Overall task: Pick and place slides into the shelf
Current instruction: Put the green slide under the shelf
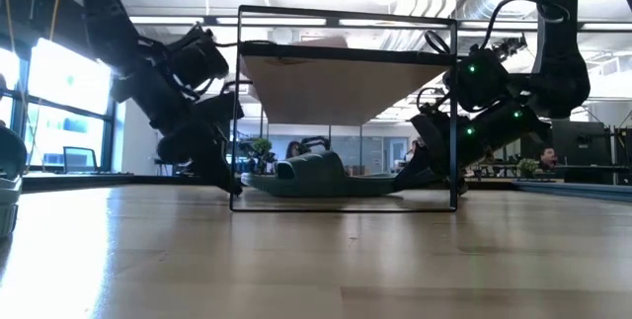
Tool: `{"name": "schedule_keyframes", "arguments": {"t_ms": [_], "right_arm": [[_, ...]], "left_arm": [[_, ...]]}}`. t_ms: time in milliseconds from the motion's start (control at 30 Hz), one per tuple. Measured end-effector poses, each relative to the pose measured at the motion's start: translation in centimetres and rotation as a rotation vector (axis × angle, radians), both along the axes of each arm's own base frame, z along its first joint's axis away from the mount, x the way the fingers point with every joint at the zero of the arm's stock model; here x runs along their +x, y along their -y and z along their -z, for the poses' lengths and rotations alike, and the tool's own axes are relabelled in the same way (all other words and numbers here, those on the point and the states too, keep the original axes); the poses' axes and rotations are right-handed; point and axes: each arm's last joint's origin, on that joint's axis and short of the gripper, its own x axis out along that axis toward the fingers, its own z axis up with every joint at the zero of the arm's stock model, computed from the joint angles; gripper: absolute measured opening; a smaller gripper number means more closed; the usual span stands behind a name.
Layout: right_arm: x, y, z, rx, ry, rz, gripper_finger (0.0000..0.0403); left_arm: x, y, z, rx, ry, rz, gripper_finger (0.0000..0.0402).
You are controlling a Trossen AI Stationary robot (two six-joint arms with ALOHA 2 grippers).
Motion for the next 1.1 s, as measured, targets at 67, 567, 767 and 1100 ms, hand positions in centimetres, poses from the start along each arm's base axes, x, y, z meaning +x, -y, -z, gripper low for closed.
{"name": "schedule_keyframes", "arguments": {"t_ms": [67, 567, 767, 1100], "right_arm": [[0.0, 0.0, 0.0, 0.001, -0.001, 0.000, 0.0000], [1.0, 0.2, -0.5, 0.022, 0.036, -0.039, 0.0000], [0.9, 0.5, -0.5, 0.025, 0.039, -0.034, 0.0000], [0.7, 1.1, -0.5, 0.014, 0.037, -0.037, 0.0000]], "left_arm": [[0.3, 0.5, -0.1, -0.004, 0.047, 0.002, 0.0000], [-0.4, 2.1, 0.4, 0.074, 0.140, -0.114, 0.0000], [-0.1, 3.1, 0.2, 0.088, 0.187, -0.067, 0.0000], [-0.1, 3.0, 0.2, 0.120, 0.182, -0.141, 0.0000]]}}
